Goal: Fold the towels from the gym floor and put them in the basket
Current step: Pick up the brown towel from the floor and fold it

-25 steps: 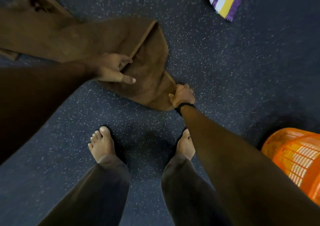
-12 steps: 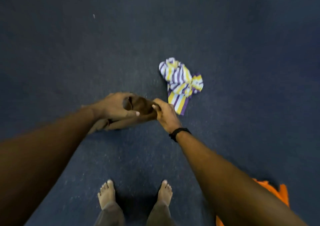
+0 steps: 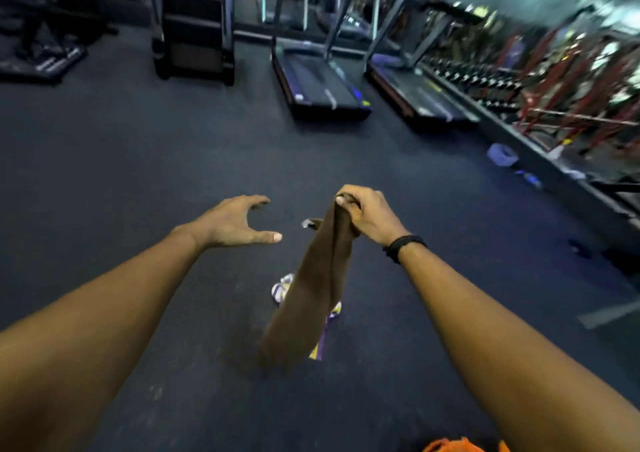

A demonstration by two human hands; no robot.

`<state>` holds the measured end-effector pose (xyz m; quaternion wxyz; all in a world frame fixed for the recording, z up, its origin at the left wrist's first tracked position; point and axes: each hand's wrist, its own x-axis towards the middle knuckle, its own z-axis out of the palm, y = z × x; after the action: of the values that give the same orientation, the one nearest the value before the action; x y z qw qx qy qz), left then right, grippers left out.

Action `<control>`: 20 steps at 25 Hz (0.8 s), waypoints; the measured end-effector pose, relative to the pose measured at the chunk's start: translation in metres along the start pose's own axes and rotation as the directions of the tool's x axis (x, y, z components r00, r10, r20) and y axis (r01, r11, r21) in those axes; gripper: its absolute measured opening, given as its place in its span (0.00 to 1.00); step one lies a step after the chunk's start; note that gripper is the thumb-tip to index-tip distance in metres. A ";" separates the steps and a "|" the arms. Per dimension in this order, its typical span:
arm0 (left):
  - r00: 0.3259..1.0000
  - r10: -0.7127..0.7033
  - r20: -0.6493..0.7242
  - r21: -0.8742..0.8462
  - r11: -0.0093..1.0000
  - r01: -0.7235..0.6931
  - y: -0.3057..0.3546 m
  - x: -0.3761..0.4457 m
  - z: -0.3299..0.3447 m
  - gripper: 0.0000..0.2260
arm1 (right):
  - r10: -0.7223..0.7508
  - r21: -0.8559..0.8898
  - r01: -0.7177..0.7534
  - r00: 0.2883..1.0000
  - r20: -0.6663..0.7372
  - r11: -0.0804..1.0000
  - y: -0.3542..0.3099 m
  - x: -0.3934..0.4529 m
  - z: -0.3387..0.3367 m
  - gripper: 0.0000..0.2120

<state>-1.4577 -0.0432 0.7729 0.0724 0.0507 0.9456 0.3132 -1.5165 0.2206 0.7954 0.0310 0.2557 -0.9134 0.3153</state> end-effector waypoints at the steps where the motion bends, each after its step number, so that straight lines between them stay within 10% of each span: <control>1: 0.998 0.054 0.011 0.006 0.999 -0.054 0.022 -0.001 -0.013 0.50 | 0.016 -0.028 -0.017 0.999 -0.037 0.999 -0.008 -0.005 -0.031 0.09; 20: 0.780 0.603 0.166 -0.039 0.795 -0.606 0.404 -0.024 0.055 0.38 | 0.337 -0.293 -0.514 0.806 -0.487 0.806 0.000 -0.326 -0.372 0.10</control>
<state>-1.4041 0.3083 0.9744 0.0483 0.3780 0.8723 0.3064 -1.2728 0.5864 1.0218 0.2025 -0.0458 -0.9648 0.1613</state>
